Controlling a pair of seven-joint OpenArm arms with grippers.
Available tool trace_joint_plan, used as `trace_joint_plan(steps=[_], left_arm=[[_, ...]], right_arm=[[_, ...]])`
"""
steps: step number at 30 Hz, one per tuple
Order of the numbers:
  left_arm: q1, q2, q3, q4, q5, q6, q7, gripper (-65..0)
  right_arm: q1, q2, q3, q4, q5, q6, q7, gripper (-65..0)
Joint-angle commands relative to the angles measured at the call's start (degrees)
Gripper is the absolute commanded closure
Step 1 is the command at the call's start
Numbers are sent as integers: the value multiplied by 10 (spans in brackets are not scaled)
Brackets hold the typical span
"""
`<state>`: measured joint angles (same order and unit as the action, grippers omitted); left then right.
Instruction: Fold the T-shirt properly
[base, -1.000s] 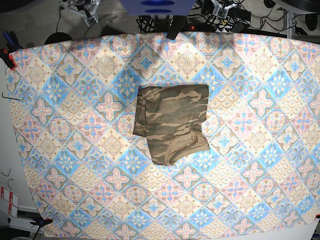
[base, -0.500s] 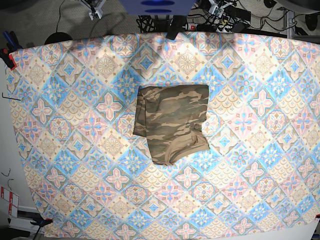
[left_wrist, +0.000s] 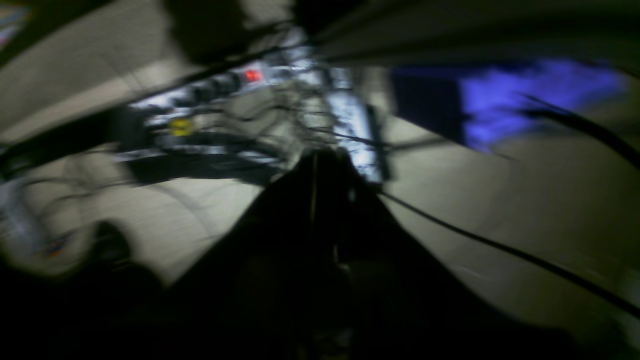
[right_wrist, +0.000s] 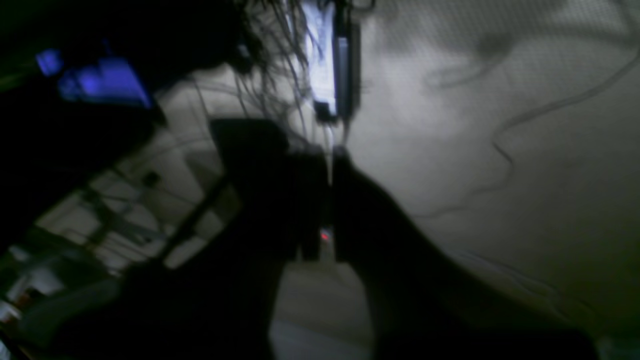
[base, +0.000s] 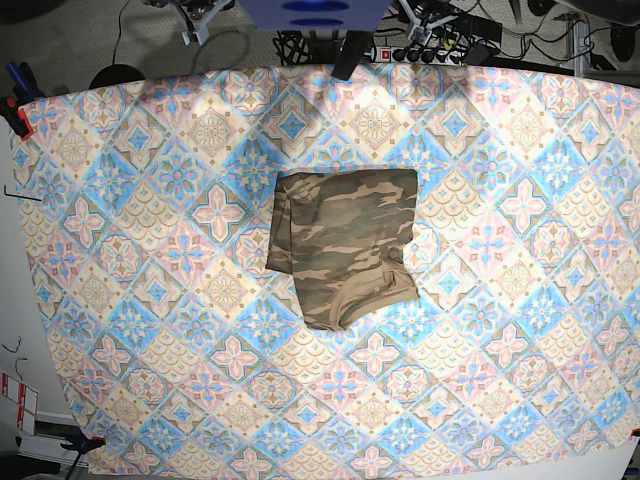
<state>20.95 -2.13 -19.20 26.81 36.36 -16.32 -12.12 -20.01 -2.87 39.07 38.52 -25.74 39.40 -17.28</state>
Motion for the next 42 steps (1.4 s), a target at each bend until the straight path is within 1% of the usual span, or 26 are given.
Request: trace_joint_plan(steps=[1,3,5,6,9,11,12,14,16,18,20,21,22,23,25,26,28,30,32,36,40,42], left_arm=[[5,-12,1,-14,18,16,-3,0],[-10,-16,-1,-41,39,54,-4,0],[-26,-17,-3,-69,43,70,-5,0],[-36,-18,-3,-86,42,76,-5,0],[-67,-28,-3,-133,42,91,-5,0],[-89,-29,-3,-162,44,126,-4,0],[-99,-29,-2,-174,46,145,-2,0],[-119,-30,-1,-206,47,184,6,0],[-131,-30,0,-227,47,202,7,0],[-134,-30,-3,-232,42,208,6,0],[-134,-30,-4,-232,41,211,9,0],[-135,-29,-4,-232,40,212,10,0],[-135,-29,-4,-232,39,215,10,0],[-135,-29,-4,-232,35,225,11,0],[-136,-29,-4,-232,13,252,32,0],[-141,-29,-3,-232,2,259,43,0],[-149,-29,-3,-234,-12,261,54,0],[-148,-30,-3,-234,-22,261,54,0],[-148,-30,-1,-234,-19,261,53,0],[-150,-30,-1,-234,-21,261,55,0],[-150,-28,-3,-234,-23,261,55,0],[-151,-27,-3,-234,-23,261,55,0]], right_arm=[[-1,12,1,-16,-2,6,5,-38],[13,27,1,-57,-2,6,29,-38],[25,41,0,-99,-2,6,54,-38],[34,49,-1,-124,-7,0,70,-38],[67,66,3,-200,-51,-42,123,-39],[91,77,5,-258,-77,-52,158,-39],[99,83,5,-281,-85,-62,171,-39],[114,92,2,-319,-99,-101,194,-39],[121,94,1,-336,-121,-128,212,-39],[121,94,4,-338,-136,-132,217,-40],[121,93,4,-338,-133,-139,218,-40],[121,93,4,-338,-128,-149,218,-40],[121,93,4,-338,-121,-164,220,-40],[121,92,4,-338,-116,-183,220,-40],[121,92,4,-338,-112,-217,221,-40],[121,92,4,-338,-109,-233,221,-40],[121,91,4,-338,-96,-249,221,-40],[121,90,4,-340,-86,-253,221,-40],[121,86,4,-342,-83,-253,221,-40],[121,57,4,-340,-84,-253,221,-40],[135,40,4,-341,-84,-253,221,-40],[145,38,1,-342,-85,-253,219,-40]])
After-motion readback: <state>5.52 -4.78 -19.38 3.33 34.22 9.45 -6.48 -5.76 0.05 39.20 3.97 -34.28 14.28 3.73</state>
